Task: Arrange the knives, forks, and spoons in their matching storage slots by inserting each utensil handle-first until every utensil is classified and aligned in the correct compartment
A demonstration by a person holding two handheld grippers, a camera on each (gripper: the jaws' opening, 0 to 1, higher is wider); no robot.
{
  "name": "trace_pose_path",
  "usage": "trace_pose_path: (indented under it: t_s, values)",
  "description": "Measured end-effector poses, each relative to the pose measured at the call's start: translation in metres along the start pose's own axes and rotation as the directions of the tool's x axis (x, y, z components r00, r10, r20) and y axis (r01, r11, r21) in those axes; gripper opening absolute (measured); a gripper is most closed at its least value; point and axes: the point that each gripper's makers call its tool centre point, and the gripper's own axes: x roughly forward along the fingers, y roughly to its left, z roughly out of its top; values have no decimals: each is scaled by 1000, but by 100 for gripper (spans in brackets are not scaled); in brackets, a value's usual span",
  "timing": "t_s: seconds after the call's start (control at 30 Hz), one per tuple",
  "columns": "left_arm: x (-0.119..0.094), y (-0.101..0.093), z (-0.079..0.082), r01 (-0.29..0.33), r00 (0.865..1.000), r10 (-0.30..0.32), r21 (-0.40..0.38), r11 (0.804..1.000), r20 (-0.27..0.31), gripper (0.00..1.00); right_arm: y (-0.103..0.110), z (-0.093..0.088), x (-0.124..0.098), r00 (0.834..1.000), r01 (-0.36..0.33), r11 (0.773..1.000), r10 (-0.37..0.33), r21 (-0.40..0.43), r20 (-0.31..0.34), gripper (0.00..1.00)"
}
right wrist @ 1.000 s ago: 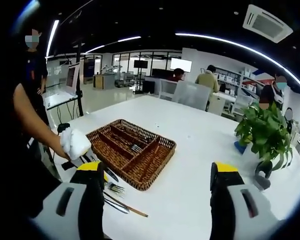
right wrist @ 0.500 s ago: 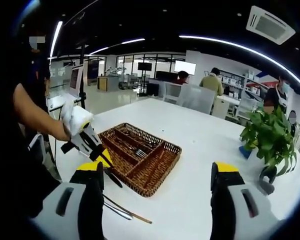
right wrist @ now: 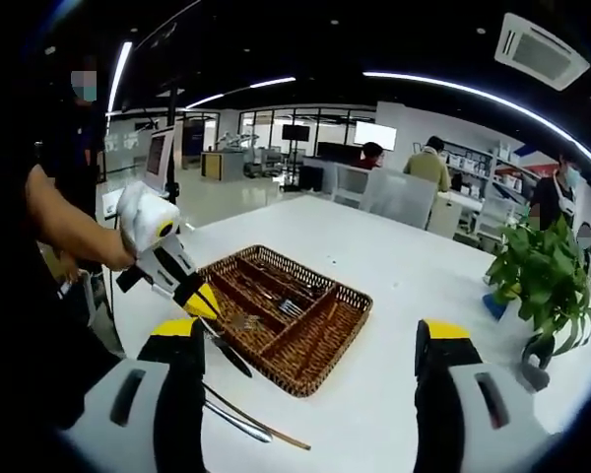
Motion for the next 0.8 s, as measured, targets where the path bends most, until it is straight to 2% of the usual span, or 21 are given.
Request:
trace_pose_path:
  t_s: [0.07,0.13,0.2,0.23,0.33,0.37,0.4,0.47,0.5,0.53,0.57,0.6,0.67,0.73,0.77,0.8]
  values:
    - [0,3,-2,-4,1000,4,-7,1000,-3,0,1,0,1,1000,-4,1000,4,0,0,90]
    - [4,4,-13,-6,1000,6,8,1000,-29,0,3,0,2,1000,-6,1000,6,-1,1,90]
    - [6,0,-20,18,999,-16,46,999,-45,0,3,0,2,1000,-7,1000,7,0,0,90]
    - [9,-6,-30,42,995,-37,49,998,-90,0,3,-2,1,1000,-6,1000,6,0,-1,90]
    - [17,-23,-48,93,986,-77,106,990,-150,0,2,-7,-1,1000,-3,1000,3,9,-9,90]
    - [22,-33,-51,119,985,-100,139,983,-142,4,2,-8,-3,1000,-1,1000,1,8,-11,90]
    - [25,-35,-52,112,986,-93,136,984,-140,15,1,-9,-4,1000,1,1000,-1,9,-13,90]
    - [34,-51,-54,160,981,-140,151,976,-133,27,-2,-13,-6,1000,10,1000,-9,14,-18,90]
    - [41,-63,-59,201,972,-171,191,961,-162,28,-3,-14,-8,1000,14,1000,-14,15,-19,90]
    - [46,-64,-63,198,971,-150,271,942,-186,26,-4,-15,-9,1000,18,1000,-18,18,-20,90]
    - [56,-70,-70,225,964,-158,334,915,-216,23,-6,-18,-11,999,24,999,-23,23,-22,89]
    - [61,-80,-75,260,953,-189,325,909,-236,22,-6,-19,-12,999,26,999,-25,26,-25,89]
    - [69,-100,-77,342,931,-269,329,880,-249,17,-7,-23,-15,999,30,999,-30,25,-34,90]
    - [69,-118,-71,400,914,-330,379,834,-237,18,-7,-24,-19,999,35,999,-34,25,-37,90]
    - [68,-123,-70,418,906,-347,381,825,-242,19,-9,-25,-21,999,39,999,-38,26,-38,90]
    - [65,-132,-73,455,888,-379,384,804,-258,20,-11,-26,-23,998,46,998,-44,31,-39,90]
